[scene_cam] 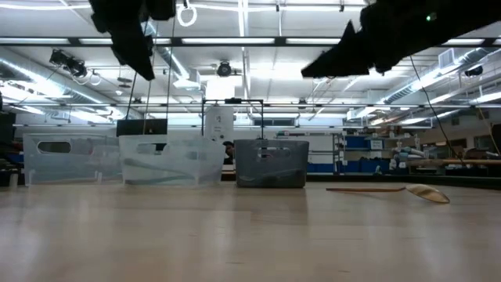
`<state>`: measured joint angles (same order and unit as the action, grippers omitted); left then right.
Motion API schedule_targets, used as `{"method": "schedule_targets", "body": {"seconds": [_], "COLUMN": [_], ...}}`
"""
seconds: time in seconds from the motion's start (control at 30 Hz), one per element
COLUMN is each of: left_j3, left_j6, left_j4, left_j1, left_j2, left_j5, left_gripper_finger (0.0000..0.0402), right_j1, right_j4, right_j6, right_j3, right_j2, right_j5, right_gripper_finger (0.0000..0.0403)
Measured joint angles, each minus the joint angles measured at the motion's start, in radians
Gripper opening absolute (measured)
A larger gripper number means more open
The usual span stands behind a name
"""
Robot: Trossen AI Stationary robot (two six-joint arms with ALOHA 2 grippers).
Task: Sort silverware by color (type)
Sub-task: Put the gold spoon into the left transparent bin
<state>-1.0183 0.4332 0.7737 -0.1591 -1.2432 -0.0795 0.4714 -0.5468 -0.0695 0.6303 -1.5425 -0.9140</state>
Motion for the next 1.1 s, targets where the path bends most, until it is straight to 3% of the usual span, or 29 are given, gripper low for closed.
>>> {"method": "schedule_targets", "body": {"seconds": [0.17,0.33,0.57,0.73,0.93,1.1], "left_j3": [0.0,0.0,0.001,0.001,0.001,0.001], "left_j6": [0.032,0.026,-0.069,-0.15,-0.176,-0.184], "left_j4": [-0.02,-0.037,-0.117,-0.207,-0.274,-0.273], "left_j1": [-0.102,-0.158,-0.169,-0.152,-0.133,-0.122], "left_j2": [0.0,-0.001,-0.001,-0.001,-0.001,-0.002], "left_j5": [-0.13,-0.243,-0.33,-0.37,-0.39,-0.393], "left_gripper_finger": [0.0181,0.0181,0.0181,0.0181,0.0181,0.0181], "right_j1": [-0.047,-0.084,-0.147,-0.193,-0.193,-0.159], "right_j4": [0.434,0.698,0.928,1.065,1.089,1.105], "right_j6": [0.349,0.597,0.805,0.845,0.869,0.919], "right_j3": [0.11,0.186,0.2,0.2,0.2,0.202], "right_j2": [0.0,0.0,-0.002,-0.003,-0.026,-0.058], "right_j5": [0.089,0.27,0.466,0.577,0.672,0.687], "right_gripper_finger": [0.0155,0.0148,0.0146,0.0147,0.0147,0.0146]}}
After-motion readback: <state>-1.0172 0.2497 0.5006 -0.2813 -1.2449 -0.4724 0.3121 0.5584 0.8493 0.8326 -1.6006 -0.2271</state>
